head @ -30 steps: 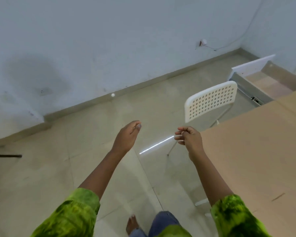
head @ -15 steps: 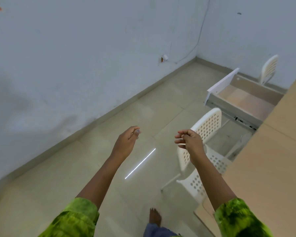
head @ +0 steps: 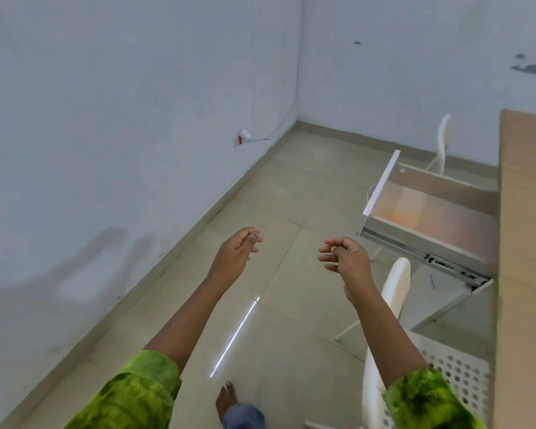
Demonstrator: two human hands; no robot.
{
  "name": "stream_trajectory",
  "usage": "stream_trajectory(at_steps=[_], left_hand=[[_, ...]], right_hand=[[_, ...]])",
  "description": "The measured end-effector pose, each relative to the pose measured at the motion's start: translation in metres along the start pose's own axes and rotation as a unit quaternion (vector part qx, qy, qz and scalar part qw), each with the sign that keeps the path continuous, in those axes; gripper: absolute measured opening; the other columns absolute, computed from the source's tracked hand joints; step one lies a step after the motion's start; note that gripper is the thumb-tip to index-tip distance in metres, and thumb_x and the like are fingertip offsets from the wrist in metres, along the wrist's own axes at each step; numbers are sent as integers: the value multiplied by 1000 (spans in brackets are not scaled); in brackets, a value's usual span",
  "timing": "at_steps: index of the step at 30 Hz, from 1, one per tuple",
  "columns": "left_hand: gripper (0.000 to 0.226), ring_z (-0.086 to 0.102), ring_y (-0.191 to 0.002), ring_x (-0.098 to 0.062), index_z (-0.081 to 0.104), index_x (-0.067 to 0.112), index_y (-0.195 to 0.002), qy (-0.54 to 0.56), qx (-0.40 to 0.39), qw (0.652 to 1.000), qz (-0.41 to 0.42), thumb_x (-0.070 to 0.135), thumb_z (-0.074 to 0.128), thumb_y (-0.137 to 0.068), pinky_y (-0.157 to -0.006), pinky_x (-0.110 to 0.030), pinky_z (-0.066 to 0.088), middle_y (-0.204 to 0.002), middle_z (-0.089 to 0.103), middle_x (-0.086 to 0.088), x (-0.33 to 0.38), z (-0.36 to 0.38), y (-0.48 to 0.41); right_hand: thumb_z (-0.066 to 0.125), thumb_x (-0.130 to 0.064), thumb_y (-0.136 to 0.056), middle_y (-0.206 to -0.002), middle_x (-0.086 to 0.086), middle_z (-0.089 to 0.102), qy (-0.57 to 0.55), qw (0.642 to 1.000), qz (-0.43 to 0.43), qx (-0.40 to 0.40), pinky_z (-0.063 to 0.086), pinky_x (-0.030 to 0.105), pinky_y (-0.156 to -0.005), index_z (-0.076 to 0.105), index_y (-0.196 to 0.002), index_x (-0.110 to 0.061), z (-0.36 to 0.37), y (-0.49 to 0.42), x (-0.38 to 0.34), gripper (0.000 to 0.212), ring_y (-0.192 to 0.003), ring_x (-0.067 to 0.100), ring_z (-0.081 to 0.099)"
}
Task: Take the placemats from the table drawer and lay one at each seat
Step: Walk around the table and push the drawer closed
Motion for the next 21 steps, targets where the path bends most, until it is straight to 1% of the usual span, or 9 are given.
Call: stream_trajectory(at_steps=[4,6,9,11,13,17,21], left_hand=[[25,62,-85,-18,57,15,-113,33,-66,997,8,23,39,-99,-68,-22,46,-101,65,-2,13,-4,-71],[23,62,-81,-18,57,13,-110,54,-93,994,-2,21,39,-99,-67,-24,45,-97,65,-3,18,-1,-104],[23,62,-76,-17,57,11,-110,90,-136,986,-18,18,39,-98,-65,-24,44,-94,65,-3,24,15,-141],[24,62,-74,-16,58,10,-111,86,-174,981,-29,17,40,-97,-65,-25,45,-93,66,-1,26,31,-168],[23,63,-73,-15,58,10,-110,86,-199,976,-35,18,40,-97,-65,-24,45,-92,67,0,29,47,-195],[23,63,-74,-15,59,12,-107,75,-240,967,-43,19,40,-97,-66,-25,46,-91,67,1,40,86,-258],[23,64,-76,-17,60,12,-106,55,-283,955,-61,22,40,-97,-66,-25,46,-95,68,-2,53,133,-320]], right_hand=[[33,5,-91,-80,8,60,-42,997,11,68,44,24,-58,57,-79,-14,17,-37,-16,32,-64,16,58],[33,5,-90,-81,8,60,-59,993,18,99,43,24,-57,56,-79,-14,21,-54,-20,32,-63,16,58],[34,4,-90,-80,7,60,-76,988,27,133,44,22,-57,56,-84,-12,21,-78,-27,28,-58,11,59],[33,4,-90,-79,7,60,-87,984,30,155,44,21,-56,56,-89,-9,18,-97,-30,26,-55,9,60],[33,5,-90,-80,8,59,-91,980,36,171,43,24,-59,55,-93,-6,15,-119,-33,25,-62,15,58],[33,6,-90,-81,9,58,-103,972,47,207,42,26,-58,55,-84,-9,-1,-173,-39,28,-63,18,56],[34,7,-89,-76,10,57,-111,960,78,244,39,25,-55,55,-93,-4,-29,-230,-48,24,-59,19,54]])
Point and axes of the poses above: each hand's wrist, its own y-axis away from the middle knuckle, its own z-axis out of the palm, x = y × z, the point moved 7 cm from there along -y, towards the middle knuckle
